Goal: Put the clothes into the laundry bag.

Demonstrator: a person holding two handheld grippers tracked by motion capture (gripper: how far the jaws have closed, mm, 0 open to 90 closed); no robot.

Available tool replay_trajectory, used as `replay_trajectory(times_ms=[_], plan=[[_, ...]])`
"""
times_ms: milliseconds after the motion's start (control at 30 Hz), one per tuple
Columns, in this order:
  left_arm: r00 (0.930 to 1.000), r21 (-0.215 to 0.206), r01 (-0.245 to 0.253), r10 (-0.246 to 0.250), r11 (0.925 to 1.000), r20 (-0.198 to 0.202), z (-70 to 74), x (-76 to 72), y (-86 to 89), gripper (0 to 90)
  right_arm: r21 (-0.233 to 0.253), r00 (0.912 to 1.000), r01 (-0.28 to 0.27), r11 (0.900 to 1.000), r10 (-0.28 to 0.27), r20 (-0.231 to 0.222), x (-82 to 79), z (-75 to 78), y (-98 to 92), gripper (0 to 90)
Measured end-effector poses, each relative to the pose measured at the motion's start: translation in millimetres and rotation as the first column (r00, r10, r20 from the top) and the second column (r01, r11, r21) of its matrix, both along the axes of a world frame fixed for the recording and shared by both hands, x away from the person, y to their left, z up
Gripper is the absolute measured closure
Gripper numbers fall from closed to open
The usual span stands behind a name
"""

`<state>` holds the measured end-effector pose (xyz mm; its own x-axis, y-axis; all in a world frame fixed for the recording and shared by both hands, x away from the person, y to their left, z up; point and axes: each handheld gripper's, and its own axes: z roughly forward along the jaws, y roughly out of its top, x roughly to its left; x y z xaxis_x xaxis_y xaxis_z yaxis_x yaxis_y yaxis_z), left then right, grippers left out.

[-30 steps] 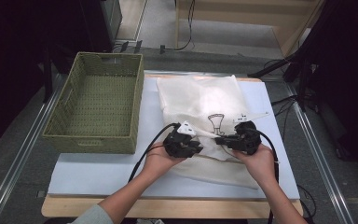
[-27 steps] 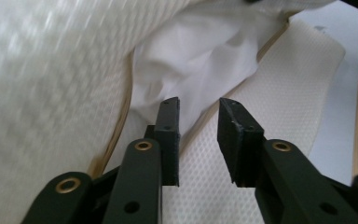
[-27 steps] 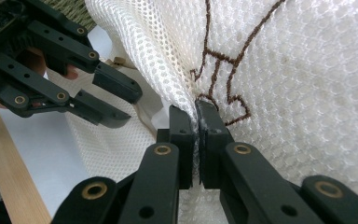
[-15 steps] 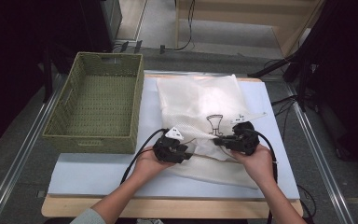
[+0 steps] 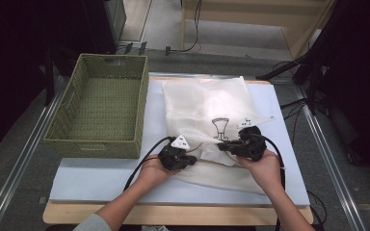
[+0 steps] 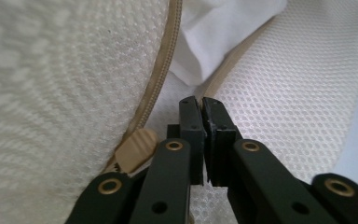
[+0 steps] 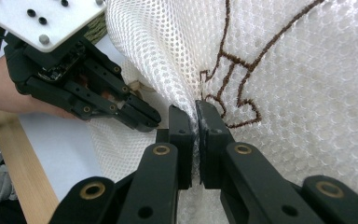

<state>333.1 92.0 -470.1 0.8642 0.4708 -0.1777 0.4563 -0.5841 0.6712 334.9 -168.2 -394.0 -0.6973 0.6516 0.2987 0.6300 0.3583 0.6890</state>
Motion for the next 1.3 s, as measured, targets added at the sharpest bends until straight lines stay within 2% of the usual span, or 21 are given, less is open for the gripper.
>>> replay_trajectory(times_ms=[67,133,200,267,433,467,533,633,767,833,1000,1167,1300], plan=[[0.9995,0.011,0.003,-0.002,0.9999,-0.033,2.5,-0.5,-0.2,89.6,0.000,1.0000,0.000,1.000,0.000,0.001,-0.9,1.1,-0.4,87.0],[0.9971,0.005,-0.002,0.003,1.0000,-0.077,6.2,-1.7,0.6,89.7,0.002,1.0000,-0.001,1.000,0.001,0.001,-1.7,1.6,-0.8,87.0],[0.9963,-0.019,0.007,-0.009,0.9998,-0.085,13.5,-4.8,3.6,89.8,0.001,1.0000,-0.007,1.000,0.007,0.001,-3.0,2.5,-0.9,87.0],[0.9958,-0.073,0.009,-0.016,0.9973,-0.091,23.2,-8.3,7.4,89.8,0.004,0.9999,-0.013,1.000,0.013,0.000,-4.7,3.8,-1.0,86.9],[0.9971,-0.122,0.032,-0.040,0.9920,-0.065,42.9,-17.2,12.4,89.9,0.006,0.9995,-0.032,0.999,0.032,0.000,-8.4,5.6,-0.8,86.8],[0.9965,-0.152,0.039,-0.049,0.9876,-0.067,47.9,-19.8,13.5,89.9,0.006,0.9994,-0.034,0.999,0.035,-0.003,-9.3,6.2,-0.6,86.8],[0.9971,-0.154,0.048,-0.056,0.9870,-0.052,54.7,-24.2,13.8,90.0,0.005,0.9988,-0.048,0.999,0.048,-0.004,-11.7,6.8,0.0,86.7],[0.9958,-0.181,0.065,-0.075,0.9813,-0.051,62.5,-31.3,13.9,89.9,-0.003,0.9980,-0.062,0.998,0.062,-0.015,-17.3,5.8,0.4,86.6],[0.9964,-0.171,0.053,-0.064,0.9838,-0.056,61.8,-32.8,13.7,89.8,-0.009,0.9957,-0.086,0.996,0.086,-0.035,-22.5,1.6,-0.5,86.6],[0.9970,-0.150,0.044,-0.053,0.9877,-0.056,58.9,-31.3,13.6,89.8,-0.016,0.9957,-0.086,0.996,0.086,-0.035,-23.0,-0.9,-1.4,86.3],[0.9982,-0.122,0.013,-0.020,0.9925,-0.057,53.8,-29.1,13.3,89.2,-0.040,0.9957,-0.079,0.996,0.077,-0.050,-15.4,-15.7,0.4,86.3],[0.9980,-0.113,-0.003,-0.004,0.9935,-0.063,51.4,-27.7,14.4,86.9,-0.090,0.9946,-0.103,0.991,0.103,-0.012,-8.9,-33.8,6.2,84.2],[0.9988,-0.108,-0.006,0.001,0.9941,-0.050,54.9,-29.6,18.9,84.8,-0.110,0.9929,-0.119,0.987,0.117,-0.021,-9.0,-38.4,8.2,82.9]])
